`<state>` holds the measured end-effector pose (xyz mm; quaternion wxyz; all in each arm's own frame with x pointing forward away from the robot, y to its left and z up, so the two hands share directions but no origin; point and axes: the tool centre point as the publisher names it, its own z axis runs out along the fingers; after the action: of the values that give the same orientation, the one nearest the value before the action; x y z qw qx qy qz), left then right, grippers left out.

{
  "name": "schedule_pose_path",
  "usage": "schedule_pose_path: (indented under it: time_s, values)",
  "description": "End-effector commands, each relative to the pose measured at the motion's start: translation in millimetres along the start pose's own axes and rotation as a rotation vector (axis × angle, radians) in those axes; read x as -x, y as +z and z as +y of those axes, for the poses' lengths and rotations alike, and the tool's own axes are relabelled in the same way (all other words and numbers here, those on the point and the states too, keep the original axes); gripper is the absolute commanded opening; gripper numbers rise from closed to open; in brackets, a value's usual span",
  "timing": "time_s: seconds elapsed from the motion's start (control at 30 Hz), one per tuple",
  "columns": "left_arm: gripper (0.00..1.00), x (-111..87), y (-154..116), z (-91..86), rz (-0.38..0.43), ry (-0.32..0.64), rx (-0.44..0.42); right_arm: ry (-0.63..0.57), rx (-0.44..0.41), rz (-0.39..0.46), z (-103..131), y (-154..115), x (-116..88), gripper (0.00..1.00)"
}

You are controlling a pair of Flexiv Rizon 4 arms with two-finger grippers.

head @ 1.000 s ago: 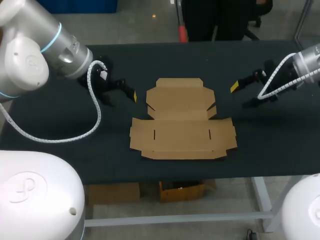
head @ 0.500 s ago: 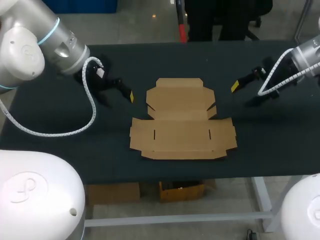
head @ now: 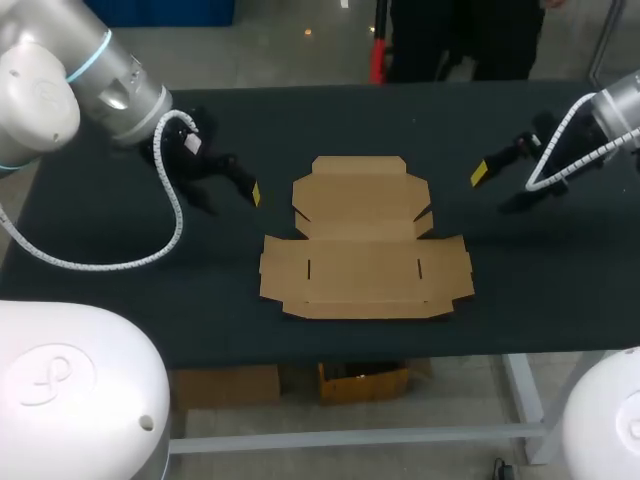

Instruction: Assemble the packaging by folding the flat box into shape, placing the metal phone stand inside, and closing the box properly

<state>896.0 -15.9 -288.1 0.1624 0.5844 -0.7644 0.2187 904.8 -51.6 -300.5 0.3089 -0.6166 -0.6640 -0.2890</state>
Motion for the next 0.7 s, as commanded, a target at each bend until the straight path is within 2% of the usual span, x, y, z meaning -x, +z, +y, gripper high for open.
schedule_pose_path:
  time_s: [0.03,0.37,0.43,0.57,0.7]
  values:
    - [1.0,2.7,-2.6,-1.6,-0.005,-0.015,0.009,0.011,-0.009,-0.006,0.4,-3.7,1.2,1.0]
    - [1.0,-6.7,-7.2,12.3,-0.044,-0.029,-0.027,0.023,0.011,-0.041,-19.5,-7.1,-4.7,1.0]
    - [1.0,-7.0,-8.4,13.7,-0.038,-0.008,-0.016,0.006,-0.014,-0.034,-21.0,-8.8,-4.3,1.0]
    - [1.0,-4.6,-12.1,14.1,-0.041,-0.031,-0.014,0.024,-0.021,-0.036,-21.7,-12.3,-1.3,1.0]
    - [1.0,-8.8,-16.5,25.1,-0.048,-0.039,-0.027,0.038,-0.004,-0.046,-32.0,-15.7,-2.9,1.0]
